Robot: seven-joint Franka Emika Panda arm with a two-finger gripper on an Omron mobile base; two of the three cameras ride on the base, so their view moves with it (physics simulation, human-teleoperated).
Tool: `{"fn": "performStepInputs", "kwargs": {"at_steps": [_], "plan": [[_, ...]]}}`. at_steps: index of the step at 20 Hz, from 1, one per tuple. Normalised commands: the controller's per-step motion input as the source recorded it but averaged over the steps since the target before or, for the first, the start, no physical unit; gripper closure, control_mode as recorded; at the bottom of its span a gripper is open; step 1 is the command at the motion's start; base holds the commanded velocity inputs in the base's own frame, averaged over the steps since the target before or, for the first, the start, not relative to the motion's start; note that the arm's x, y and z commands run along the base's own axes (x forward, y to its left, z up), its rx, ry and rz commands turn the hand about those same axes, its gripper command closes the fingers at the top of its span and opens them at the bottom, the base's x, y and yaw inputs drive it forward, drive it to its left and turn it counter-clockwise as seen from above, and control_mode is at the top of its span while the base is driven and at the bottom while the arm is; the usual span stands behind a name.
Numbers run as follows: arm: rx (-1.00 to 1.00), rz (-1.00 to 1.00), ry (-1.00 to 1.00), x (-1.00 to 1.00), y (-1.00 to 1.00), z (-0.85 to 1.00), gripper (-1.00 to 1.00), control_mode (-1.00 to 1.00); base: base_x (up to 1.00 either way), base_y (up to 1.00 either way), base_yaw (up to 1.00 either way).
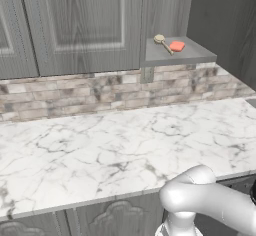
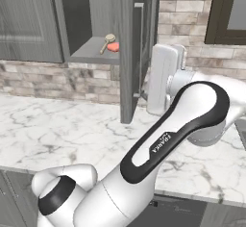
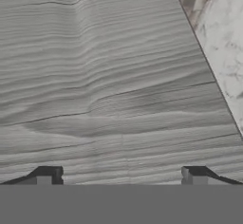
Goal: Pick up the dish brush and bar soap from the sink, and place them back in the cabinet, and close the cabinet door.
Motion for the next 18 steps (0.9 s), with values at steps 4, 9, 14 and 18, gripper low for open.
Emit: {"fn": "performStepInputs", "kwargs": {"at_steps": [4,9,14,18], "plan": [[0.07,0.11,0.04,-0.18,0.45,0.01,-1.00,-1.00,0.00,0.00,0.00],[0.07,0.05,0.00,-0.29,0.42,0.03,-1.00,-1.00,0.00,0.00,0.00],[0.01,0.00,0.00,-0.06,0.46,0.02,-1.00,-1.00,0.00,0.00,0.00],[0.00,-0.04,-0.02,0.16,0.44,0.05,-1.00,-1.00,0.00,0.00,0.00]]}}
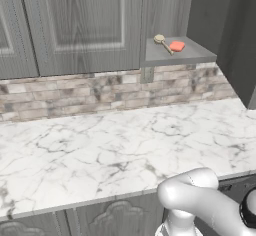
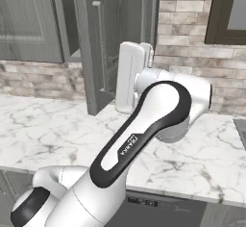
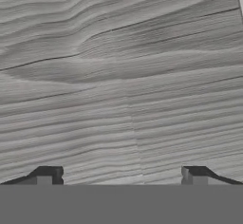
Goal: Pick up the dish brush and bar soap from the sink, and place them back in the cabinet, and close the cabinet door.
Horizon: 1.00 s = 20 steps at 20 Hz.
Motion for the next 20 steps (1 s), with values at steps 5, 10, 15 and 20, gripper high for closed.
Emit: {"fn": "performStepInputs", "kwargs": {"at_steps": [5,10,15,20], "plan": [[0.00,-0.07,-0.02,0.31,0.46,0.00,-1.00,-1.00,0.00,0.00,0.00],[0.00,-0.03,0.00,0.38,0.51,0.00,-1.00,-1.00,0.00,0.00,0.00],[0.00,-0.02,0.00,0.31,0.43,0.00,-1.00,-1.00,0.00,0.00,0.00],[0.00,-0.10,0.00,0.36,0.29,0.00,-1.00,-1.00,0.00,0.00,0.00]]}}
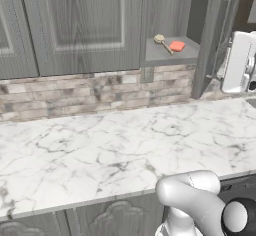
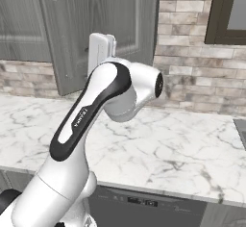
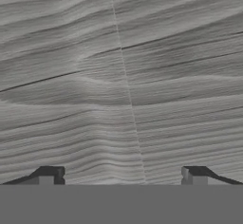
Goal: Pick up the dish brush and bar soap from the sink, and place them back in the cabinet, and close the cabinet door.
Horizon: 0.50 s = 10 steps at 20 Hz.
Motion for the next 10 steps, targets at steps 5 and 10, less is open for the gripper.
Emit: {"fn": "performStepInputs", "kwargs": {"at_steps": [5,10], "plan": [[0.00,-0.16,0.00,0.32,0.25,0.00,-1.00,-1.00,0.00,0.00,0.00],[0.00,-0.18,0.00,0.28,0.24,0.00,-1.00,-1.00,0.00,0.00,0.00]]}}
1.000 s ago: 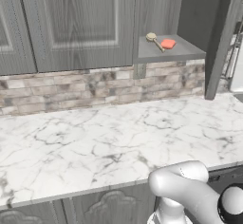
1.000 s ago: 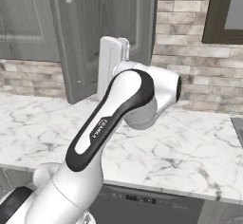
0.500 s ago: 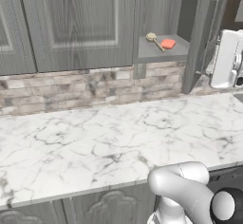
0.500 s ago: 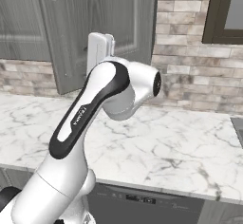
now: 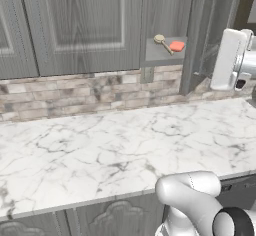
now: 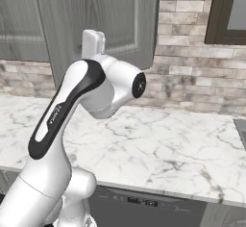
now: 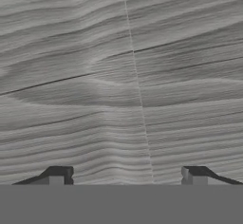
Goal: Pick up the dish brush and bar soap from the sink, and place them back in the cabinet, and close the cabinet door.
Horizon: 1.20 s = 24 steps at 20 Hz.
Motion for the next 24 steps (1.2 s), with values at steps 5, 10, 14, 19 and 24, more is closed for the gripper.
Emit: {"fn": "performStepInputs", "kwargs": {"at_steps": [5,10,14,19,24], "plan": [[0.00,-0.19,0.00,0.34,0.26,0.00,-1.00,-1.00,0.00,0.00,0.00],[0.00,-0.19,-0.01,0.38,0.27,0.00,-1.00,-1.00,0.00,0.00,0.00],[0.00,-0.17,0.00,0.41,0.29,0.00,-1.00,-1.00,0.00,0.00,0.00],[0.00,-0.17,0.00,0.40,0.27,0.00,-1.00,-1.00,0.00,0.00,0.00],[0.00,-0.15,0.00,0.39,0.21,0.00,-1.00,-1.00,0.00,0.00,0.00]]}}
